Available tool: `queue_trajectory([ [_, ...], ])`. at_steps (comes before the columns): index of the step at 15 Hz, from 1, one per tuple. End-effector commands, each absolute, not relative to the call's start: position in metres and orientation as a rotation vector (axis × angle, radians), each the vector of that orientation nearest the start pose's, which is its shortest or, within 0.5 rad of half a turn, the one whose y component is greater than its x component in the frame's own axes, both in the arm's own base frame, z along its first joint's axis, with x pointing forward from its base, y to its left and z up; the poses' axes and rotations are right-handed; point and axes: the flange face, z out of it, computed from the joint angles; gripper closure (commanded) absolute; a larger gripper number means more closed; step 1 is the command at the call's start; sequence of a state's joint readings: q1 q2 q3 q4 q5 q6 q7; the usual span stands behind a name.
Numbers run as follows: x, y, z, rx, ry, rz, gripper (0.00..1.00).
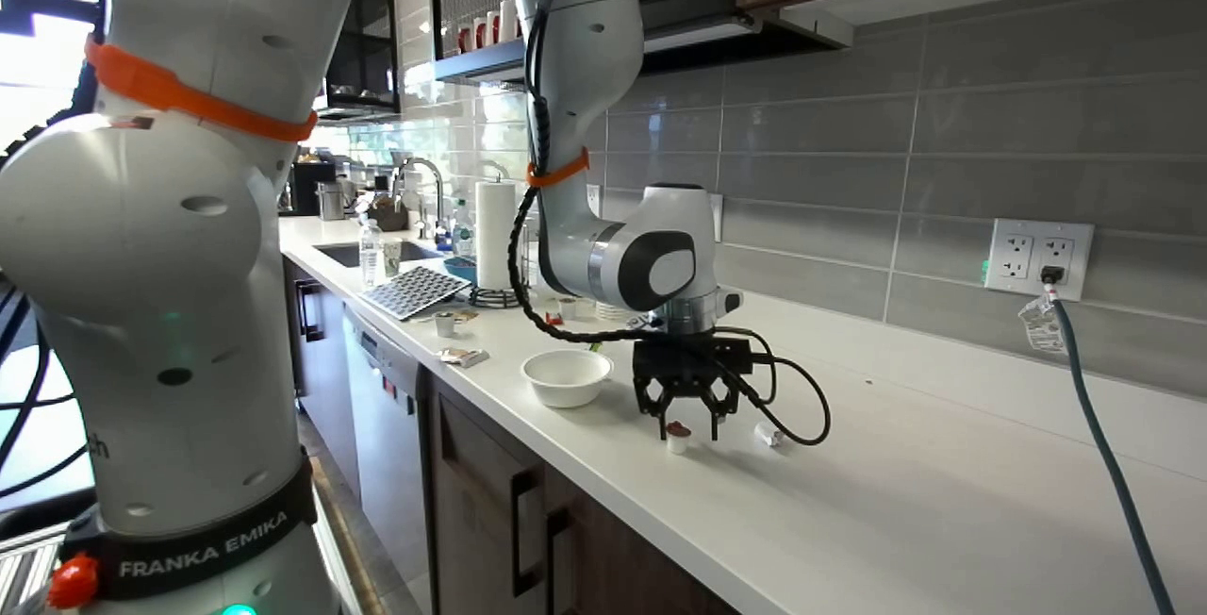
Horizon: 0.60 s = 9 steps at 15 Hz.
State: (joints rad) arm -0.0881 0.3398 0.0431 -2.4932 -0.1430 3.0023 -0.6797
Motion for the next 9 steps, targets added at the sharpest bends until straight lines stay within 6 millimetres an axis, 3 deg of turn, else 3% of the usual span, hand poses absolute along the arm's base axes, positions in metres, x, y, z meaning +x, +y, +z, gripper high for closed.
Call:
queue_trajectory([
  [1, 0.4814, -0.0108, 0.1718, -2.982, -1.194, -0.254, 0.25],
  [5, 0.4799, -0.0134, 0.1712, -2.986, -1.18, -0.245, 0.26],
  [9, 0.4794, -0.015, 0.1707, -2.988, -1.172, -0.242, 0.38],
])
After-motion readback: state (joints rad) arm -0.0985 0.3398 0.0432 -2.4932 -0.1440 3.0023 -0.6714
